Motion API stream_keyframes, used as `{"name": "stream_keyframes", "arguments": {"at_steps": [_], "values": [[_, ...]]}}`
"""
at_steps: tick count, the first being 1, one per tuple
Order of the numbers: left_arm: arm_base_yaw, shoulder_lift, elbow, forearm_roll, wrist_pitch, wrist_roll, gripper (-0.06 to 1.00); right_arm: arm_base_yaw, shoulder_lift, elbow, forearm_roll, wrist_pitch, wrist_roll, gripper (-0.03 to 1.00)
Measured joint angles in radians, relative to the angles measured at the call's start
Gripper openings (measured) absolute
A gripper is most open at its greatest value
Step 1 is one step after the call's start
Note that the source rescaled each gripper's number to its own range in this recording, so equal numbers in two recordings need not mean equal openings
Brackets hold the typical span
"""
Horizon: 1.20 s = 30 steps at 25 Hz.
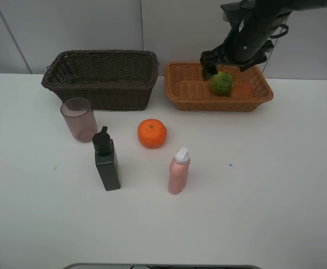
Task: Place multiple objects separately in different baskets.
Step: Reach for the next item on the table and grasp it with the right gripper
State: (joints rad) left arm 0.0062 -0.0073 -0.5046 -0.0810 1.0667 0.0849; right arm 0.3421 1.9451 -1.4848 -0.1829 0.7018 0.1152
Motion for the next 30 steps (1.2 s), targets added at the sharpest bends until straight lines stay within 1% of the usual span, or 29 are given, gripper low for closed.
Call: {"name": "stream_keyframes", "arguments": {"at_steps": [3, 7, 11, 15, 19, 26, 28, 30], "values": [[0.0, 0.0, 0.0, 0.0, 0.0, 0.0, 1.0, 0.066, -0.011, 0.0, 0.051, 0.086, -0.126, 1.0], [0.0, 0.0, 0.0, 0.0, 0.0, 0.0, 1.0, 0.149, -0.014, 0.0, 0.097, 0.164, -0.275, 1.0], [0.0, 0.0, 0.0, 0.0, 0.0, 0.0, 1.0, 0.22, -0.014, 0.0, 0.117, 0.188, -0.389, 1.0], [0.0, 0.0, 0.0, 0.0, 0.0, 0.0, 1.0, 0.283, -0.014, 0.0, 0.126, 0.203, -0.469, 1.0], [0.0, 0.0, 0.0, 0.0, 0.0, 0.0, 1.0, 0.333, -0.03, 0.0, 0.131, 0.227, -0.475, 1.0], [0.0, 0.0, 0.0, 0.0, 0.0, 0.0, 1.0, 0.388, -0.09, 0.0, 0.131, 0.296, -0.385, 1.0], [0.0, 0.0, 0.0, 0.0, 0.0, 0.0, 1.0, 0.397, -0.099, 0.0, 0.133, 0.324, -0.333, 1.0], [0.0, 0.0, 0.0, 0.0, 0.0, 0.0, 1.0, 0.4, -0.106, 0.0, 0.133, 0.351, -0.234, 1.0]]}}
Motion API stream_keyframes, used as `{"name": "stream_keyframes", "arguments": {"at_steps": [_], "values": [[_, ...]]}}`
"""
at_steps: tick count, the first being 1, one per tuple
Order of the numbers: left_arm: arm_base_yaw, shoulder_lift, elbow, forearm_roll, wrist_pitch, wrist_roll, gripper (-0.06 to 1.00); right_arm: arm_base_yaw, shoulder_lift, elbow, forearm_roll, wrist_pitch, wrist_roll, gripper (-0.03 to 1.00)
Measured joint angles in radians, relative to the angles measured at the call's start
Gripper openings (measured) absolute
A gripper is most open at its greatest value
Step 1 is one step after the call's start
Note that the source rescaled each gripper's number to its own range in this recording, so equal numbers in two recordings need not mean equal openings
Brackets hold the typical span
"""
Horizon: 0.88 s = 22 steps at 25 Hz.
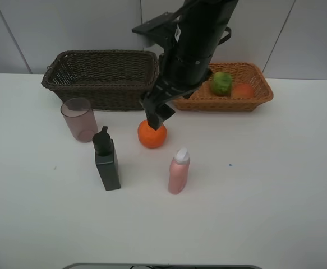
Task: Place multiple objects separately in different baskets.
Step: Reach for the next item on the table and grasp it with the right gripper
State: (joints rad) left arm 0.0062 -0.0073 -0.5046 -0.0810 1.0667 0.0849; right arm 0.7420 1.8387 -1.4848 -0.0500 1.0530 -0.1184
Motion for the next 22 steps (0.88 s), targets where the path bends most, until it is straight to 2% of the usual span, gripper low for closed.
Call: {"name": "stream_keyframes", "arguments": {"at_steps": [5, 10, 22], "values": [[0.0, 0.0, 0.0, 0.0, 0.0, 0.0, 1.0, 0.001, -0.04, 0.0, -0.005, 0.058, 0.289, 1.0], [0.0, 0.0, 0.0, 0.0, 0.0, 0.0, 1.0, 0.001, -0.06, 0.041, -0.011, 0.08, 0.455, 1.0], [0.0, 0.0, 0.0, 0.0, 0.0, 0.0, 1.0, 0.002, -0.107, 0.254, -0.042, -0.095, 0.808, 1.0]]}}
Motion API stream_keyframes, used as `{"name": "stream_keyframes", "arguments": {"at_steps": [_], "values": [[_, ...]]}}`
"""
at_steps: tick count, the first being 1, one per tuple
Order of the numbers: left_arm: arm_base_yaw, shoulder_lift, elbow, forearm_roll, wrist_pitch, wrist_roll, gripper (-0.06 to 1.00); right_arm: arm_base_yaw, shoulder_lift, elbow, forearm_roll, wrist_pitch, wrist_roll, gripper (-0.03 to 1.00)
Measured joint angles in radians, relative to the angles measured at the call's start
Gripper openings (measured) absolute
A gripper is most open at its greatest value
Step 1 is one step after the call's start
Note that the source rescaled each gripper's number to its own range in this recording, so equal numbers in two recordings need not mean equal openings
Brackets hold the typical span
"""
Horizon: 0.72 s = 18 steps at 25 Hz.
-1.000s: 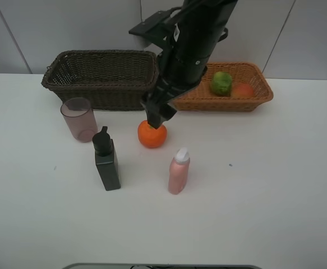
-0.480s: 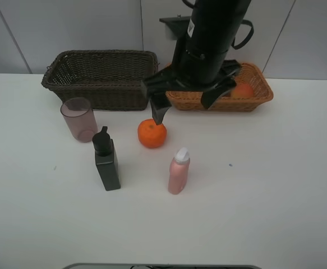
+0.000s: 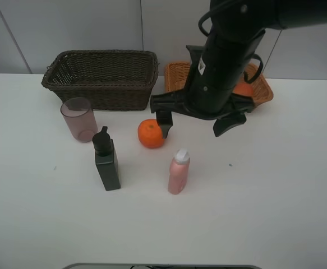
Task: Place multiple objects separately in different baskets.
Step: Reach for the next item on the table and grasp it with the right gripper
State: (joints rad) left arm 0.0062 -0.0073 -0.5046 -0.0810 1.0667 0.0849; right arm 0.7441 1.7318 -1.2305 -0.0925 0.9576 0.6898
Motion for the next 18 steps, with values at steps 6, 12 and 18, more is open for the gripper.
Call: {"name": "stream_keyframes", "arguments": {"at_steps": [6, 12, 18], "values": [[0.0, 0.0, 0.0, 0.0, 0.0, 0.0, 1.0, 0.032, 0.0, 0.025, -0.03, -0.037, 0.111, 1.0], [0.0, 0.0, 0.0, 0.0, 0.0, 0.0, 1.0, 0.038, 0.026, 0.037, -0.063, -0.06, 0.182, 1.0], [0.0, 0.0, 0.0, 0.0, 0.0, 0.0, 1.0, 0.038, 0.038, 0.135, -0.034, -0.156, 0.234, 1.0]]}}
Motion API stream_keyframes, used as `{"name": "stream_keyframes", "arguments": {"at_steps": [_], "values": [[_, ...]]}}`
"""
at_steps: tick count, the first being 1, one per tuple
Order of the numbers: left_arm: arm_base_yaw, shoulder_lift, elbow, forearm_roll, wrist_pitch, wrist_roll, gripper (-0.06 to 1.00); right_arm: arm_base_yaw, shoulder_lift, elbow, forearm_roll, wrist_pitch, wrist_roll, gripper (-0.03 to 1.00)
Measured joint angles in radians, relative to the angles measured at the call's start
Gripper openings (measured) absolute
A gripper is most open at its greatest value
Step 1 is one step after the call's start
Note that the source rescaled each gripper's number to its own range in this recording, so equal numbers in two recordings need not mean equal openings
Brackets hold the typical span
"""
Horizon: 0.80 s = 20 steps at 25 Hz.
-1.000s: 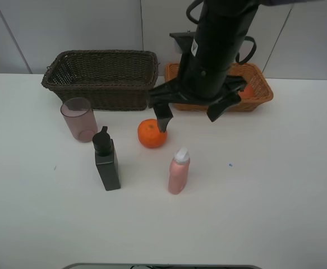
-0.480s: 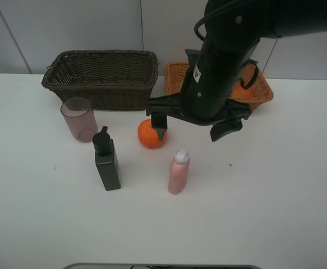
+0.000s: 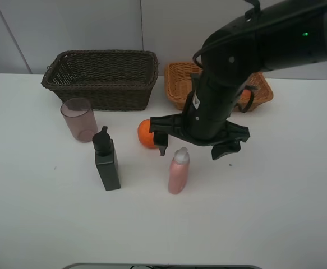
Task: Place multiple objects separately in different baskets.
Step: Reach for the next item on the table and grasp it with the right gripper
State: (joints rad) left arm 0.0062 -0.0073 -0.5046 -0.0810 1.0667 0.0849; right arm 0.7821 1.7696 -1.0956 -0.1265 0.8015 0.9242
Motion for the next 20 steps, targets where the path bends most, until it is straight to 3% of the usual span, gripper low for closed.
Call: {"name": "stream_keyframes", "arguments": {"at_steps": [5, 12, 14, 16, 19, 20], "values": [[0.0, 0.0, 0.0, 0.0, 0.0, 0.0, 1.0, 0.0, 0.011, 0.028, 0.031, -0.087, 0.004, 1.0], [0.0, 0.0, 0.0, 0.0, 0.0, 0.0, 1.0, 0.0, 0.067, 0.028, 0.045, -0.085, 0.006, 1.0], [0.0, 0.0, 0.0, 0.0, 0.0, 0.0, 1.0, 0.0, 0.069, 0.028, 0.047, -0.084, 0.006, 0.93], [0.0, 0.0, 0.0, 0.0, 0.0, 0.0, 1.0, 0.0, 0.069, 0.028, 0.047, -0.084, 0.006, 0.73], [0.0, 0.0, 0.0, 0.0, 0.0, 0.0, 1.0, 0.0, 0.069, 0.028, 0.048, -0.075, 0.006, 0.08], [0.0, 0.0, 0.0, 0.0, 0.0, 0.0, 1.0, 0.0, 0.069, 0.028, 0.049, -0.071, 0.006, 0.01]]}}
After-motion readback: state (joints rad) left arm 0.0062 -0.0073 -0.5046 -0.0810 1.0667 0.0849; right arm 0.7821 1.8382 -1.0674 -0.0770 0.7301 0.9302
